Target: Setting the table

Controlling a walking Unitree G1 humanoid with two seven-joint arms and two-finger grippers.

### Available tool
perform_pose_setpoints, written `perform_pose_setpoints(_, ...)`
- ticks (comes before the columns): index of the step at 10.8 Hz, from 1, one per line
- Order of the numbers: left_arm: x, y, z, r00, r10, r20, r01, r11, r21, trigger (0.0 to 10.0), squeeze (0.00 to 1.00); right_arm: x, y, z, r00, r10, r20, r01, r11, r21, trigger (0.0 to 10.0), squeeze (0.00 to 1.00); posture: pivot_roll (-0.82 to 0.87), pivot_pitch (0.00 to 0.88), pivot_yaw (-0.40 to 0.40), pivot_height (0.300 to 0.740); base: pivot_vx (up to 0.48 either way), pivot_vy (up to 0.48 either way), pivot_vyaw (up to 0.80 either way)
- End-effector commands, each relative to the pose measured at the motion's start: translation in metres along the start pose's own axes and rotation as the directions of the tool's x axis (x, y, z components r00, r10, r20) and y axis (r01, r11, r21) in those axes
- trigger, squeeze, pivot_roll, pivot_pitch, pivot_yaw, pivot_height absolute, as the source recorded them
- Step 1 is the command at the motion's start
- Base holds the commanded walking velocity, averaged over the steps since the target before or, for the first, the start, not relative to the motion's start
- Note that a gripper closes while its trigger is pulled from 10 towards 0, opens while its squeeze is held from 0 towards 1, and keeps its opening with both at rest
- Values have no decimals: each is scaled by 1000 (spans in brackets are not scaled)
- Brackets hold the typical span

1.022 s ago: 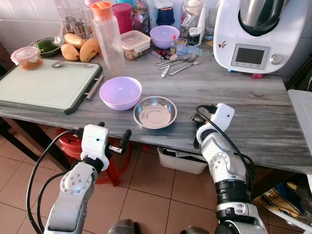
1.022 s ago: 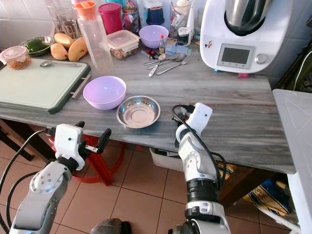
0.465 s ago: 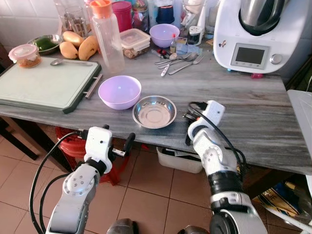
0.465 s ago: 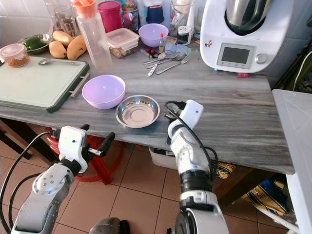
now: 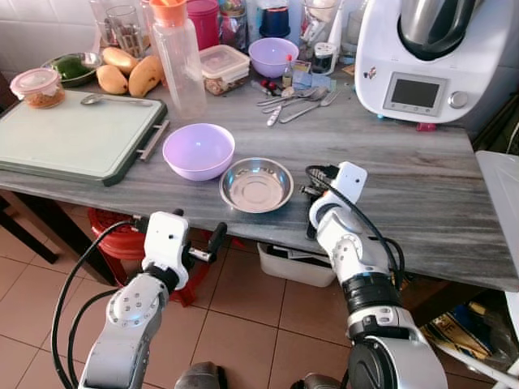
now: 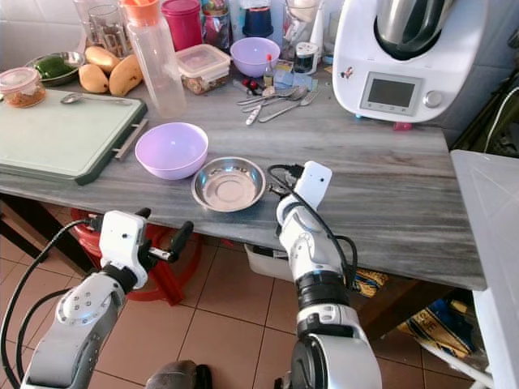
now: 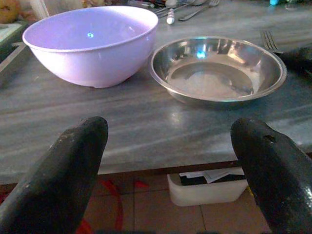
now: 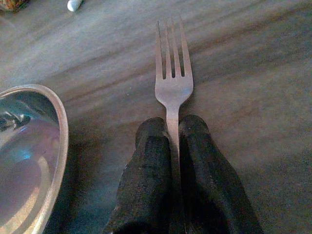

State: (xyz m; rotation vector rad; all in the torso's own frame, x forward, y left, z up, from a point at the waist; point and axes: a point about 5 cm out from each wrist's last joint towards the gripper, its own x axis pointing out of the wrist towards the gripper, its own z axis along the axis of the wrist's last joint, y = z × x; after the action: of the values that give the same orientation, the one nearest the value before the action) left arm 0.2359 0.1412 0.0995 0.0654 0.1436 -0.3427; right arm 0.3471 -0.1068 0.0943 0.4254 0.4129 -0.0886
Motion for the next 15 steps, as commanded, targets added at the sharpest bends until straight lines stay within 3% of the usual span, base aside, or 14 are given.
perform_pose_setpoints(1, -2, 0, 2, 1000, 1, 2, -1, 1000, -9, 10000, 0, 1, 4, -3, 1000, 3, -16, -3, 1000, -1, 10000, 0, 52, 30, 13, 740, 0, 0, 0)
perform_pose_setpoints(6, -7, 6, -1, 1000, -28, -9, 28, 1000, -4, 10000, 0, 3, 9, -6, 1000, 16, -23, -16, 1000, 4, 10000, 0, 61, 30, 10, 740, 0, 0, 0)
perform_pose_setpoints(7, -7, 7, -1, 1000, -28, -8, 28, 1000, -3, 10000, 0, 3, 11, -6, 999, 34, -27, -34, 999, 16, 10000, 424, 61, 30, 11, 740, 0, 0, 0)
perform_pose_setpoints(8, -6, 7, -1, 1000, -28, -7, 28, 1000, -2, 10000, 0, 3, 12, -6, 999, 37, -26, -36, 999, 22, 10000, 988, 60, 28, 12, 740, 0, 0, 0)
perform_pose_setpoints(11, -5, 8, 0, 999, -35, -1, 35, 999, -1, 10000, 0, 1, 10, -5, 999, 38, -10, -38, 999, -2, 10000, 1000, 62, 23, 15, 740, 0, 0, 0)
perform_pose_setpoints(15, -13, 13, 3, 998, -54, 34, 54, 998, -10, 10000, 0, -7, -2, 7, 996, 54, 68, -46, 993, -112, 10000, 1000, 56, 14, 12, 740, 0, 0, 0)
